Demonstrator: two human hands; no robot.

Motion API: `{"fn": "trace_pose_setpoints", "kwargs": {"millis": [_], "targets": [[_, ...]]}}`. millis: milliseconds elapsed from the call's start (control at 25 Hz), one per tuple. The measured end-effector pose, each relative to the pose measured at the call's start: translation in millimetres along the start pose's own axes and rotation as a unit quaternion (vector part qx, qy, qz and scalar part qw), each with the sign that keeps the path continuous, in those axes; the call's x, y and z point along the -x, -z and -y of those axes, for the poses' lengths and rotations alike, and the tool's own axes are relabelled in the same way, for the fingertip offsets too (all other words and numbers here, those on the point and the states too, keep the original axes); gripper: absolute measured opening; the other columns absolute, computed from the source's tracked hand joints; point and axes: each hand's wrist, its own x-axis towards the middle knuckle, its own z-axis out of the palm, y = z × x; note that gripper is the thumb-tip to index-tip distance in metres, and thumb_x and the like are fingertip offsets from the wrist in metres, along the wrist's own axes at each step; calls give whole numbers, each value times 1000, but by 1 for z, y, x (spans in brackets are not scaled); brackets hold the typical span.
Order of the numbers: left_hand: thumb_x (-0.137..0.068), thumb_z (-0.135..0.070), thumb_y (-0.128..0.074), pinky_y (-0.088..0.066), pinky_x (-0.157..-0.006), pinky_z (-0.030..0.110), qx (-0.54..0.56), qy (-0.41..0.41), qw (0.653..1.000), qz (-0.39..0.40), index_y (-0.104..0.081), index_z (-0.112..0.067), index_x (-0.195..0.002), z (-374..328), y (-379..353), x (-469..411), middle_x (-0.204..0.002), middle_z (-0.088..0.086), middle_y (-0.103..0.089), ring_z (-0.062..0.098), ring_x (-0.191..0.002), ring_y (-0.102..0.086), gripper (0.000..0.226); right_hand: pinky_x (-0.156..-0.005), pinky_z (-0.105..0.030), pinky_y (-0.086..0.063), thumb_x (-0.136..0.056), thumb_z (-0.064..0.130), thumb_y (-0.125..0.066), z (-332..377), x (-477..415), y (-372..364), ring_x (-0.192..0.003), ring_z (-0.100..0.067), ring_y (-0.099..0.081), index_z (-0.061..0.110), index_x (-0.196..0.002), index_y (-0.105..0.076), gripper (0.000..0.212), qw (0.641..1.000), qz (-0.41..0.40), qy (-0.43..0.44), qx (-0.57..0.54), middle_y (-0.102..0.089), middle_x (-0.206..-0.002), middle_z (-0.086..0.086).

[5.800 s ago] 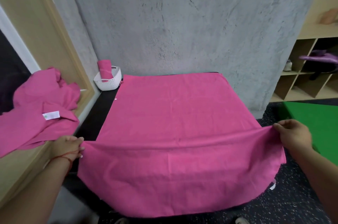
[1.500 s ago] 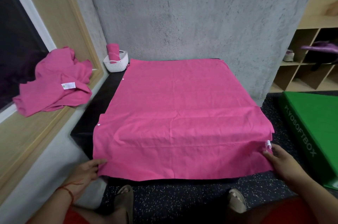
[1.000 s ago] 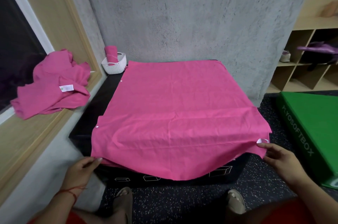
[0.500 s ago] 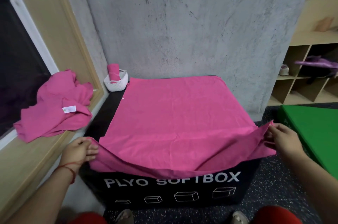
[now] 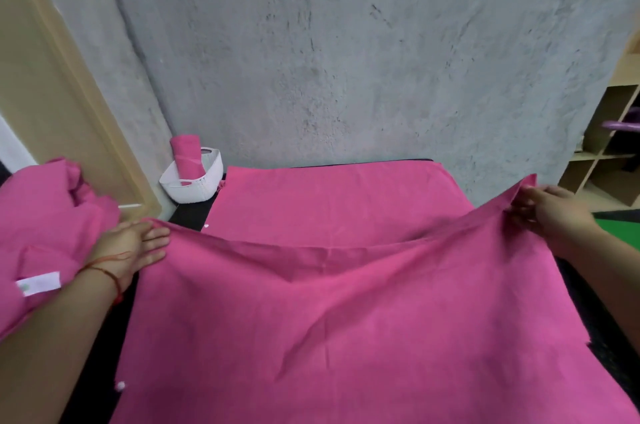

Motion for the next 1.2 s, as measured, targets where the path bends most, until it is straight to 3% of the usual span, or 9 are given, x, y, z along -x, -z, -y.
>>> {"fn": "trace_pose_setpoints", "kwargs": {"millis": [160,400,520,600,720,920,1000,1080,1200], "targets": [[-112,-19,-37,-56,-47,18,0,-8,1000,10,-51,-22,-95,-33,-59,-86,-62,-11,-74,-1,-52,-69,21,-48,-18,-56,-109,14,-54,10,-92,-56,-53,-7,-72,20,-87,-56,22,1000,-13,26,-8,-71,-87,-5],[-113,-16,-36,-57,-52,19,1,-69,998,-10,-46,-23,-91,-37,-143,-187,-118,14,-62,13,-84,-63,25,-53,-19,-55,-112,17,-49,-3,-203,-125,-56,-1,-71,26,-89,-52,25,997,-16,76,7,-75,-73,7],[-111,-22,-43,-59,-55,20,22,-149,987,-62,-55,-20,-108,-42,-166,-223,-118,9,-65,15,-92,-67,13,-58,-23,-57,-110,15,-52,-13,-244,-144,-60,-4,-72,20,-95,-57,16,992,-37,118,-23,-75,-74,7],[-107,-32,-50,-62,-69,27,-8,-194,979,-62,-60,-15,-135,-42,-171,-246,-112,0,-70,12,-93,-69,35,-72,-22,-57,-108,17,-56,-16,-261,-154,-79,-4,-73,10,-121,-65,18,988,-39,147,9,-77,-90,10],[-102,-40,-55,-43,-116,50,-107,-203,973,-17,-47,-18,-154,-25,-179,-261,-148,8,-58,27,-135,-57,57,-102,-24,-46,-106,15,-59,-22,-269,-163,-125,0,-59,22,-158,-46,54,986,25,150,69,-54,-152,14],[-103,-31,-62,-33,-120,32,-298,-232,922,80,-53,-15,-149,36,-187,-221,-149,4,-56,21,-137,-52,49,-114,-44,-40,-101,2,-59,-71,-240,-163,-137,-11,-54,30,-151,-55,57,978,148,83,125,-57,-150,19],[-101,-35,-66,-32,-116,28,-396,-253,873,130,-58,-15,-144,60,-183,-199,-146,3,-58,21,-136,-53,48,-114,-46,-40,-101,-1,-59,-87,-218,-161,-134,-16,-56,24,-148,-59,54,973,175,75,134,-60,-149,11],[-101,-34,-66,-31,-112,25,-431,-245,856,146,-60,-17,-141,80,-176,-180,-145,3,-59,22,-136,-54,45,-108,-41,-44,-100,-3,-60,-98,-194,-157,-122,-16,-58,17,-145,-62,49,970,188,76,136,-63,-144,3],[-102,-25,-66,-35,-111,31,-445,-247,853,114,-61,-10,-139,100,-154,-153,-143,10,-60,29,-133,-56,41,-86,-17,-51,-101,-6,-60,-108,-148,-141,-95,-2,-65,9,-139,-64,41,964,185,104,162,-67,-130,-7]]}}
